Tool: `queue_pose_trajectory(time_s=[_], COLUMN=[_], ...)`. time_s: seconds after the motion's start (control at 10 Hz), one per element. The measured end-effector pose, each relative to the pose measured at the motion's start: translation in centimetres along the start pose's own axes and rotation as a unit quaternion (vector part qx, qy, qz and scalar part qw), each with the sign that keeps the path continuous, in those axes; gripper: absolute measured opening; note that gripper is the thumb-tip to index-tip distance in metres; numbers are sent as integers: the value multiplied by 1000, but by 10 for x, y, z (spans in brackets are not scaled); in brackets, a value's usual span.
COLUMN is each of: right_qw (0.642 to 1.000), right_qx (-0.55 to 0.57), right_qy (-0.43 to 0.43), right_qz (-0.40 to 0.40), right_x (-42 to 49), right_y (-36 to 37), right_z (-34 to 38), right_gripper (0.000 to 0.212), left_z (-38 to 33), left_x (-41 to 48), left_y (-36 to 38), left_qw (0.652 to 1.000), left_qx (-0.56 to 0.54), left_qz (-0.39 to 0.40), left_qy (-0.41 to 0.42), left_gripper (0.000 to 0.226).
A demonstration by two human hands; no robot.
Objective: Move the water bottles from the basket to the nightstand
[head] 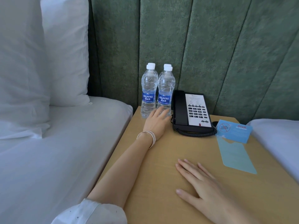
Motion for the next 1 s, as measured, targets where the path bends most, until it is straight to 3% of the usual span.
queue_pose_trajectory(time_s=[0.1,0.2,0.6,0.7,0.8,1.0], right_qw=[999,999,998,1000,1000,999], right_qx=[-13,-24,-35,-9,-2,19], right_qy=[30,17,45,6,-4,5], right_qz=[15,17,29,-13,22,34], right_x=[1,3,-3,-3,-6,-7], right_y=[5,10,5,-1,-6,-8], right_z=[-4,-5,-1,1,1,5], right_gripper=[66,63,63,72,82,93], left_z=[1,7,3,2,2,-4], left_x=[4,3,1,1,-1,-39], left_y=[5,8,3,3,1,-21], left_qw=[998,997,990,990,989,967], left_qx=[34,32,78,77,51,-102], left_qz=[39,75,114,119,135,204], left_qy=[27,6,-17,-20,-31,-116], left_gripper=[48,49,53,54,54,56])
Point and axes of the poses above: each hand's wrist, its own x-axis towards the middle knuckle, its own y-axis out of the palm, z = x × y, the point moved 1 cm from there along x, towards the middle knuckle, and after that the axes turned 2 degrees about z, right-handed, at the moved point
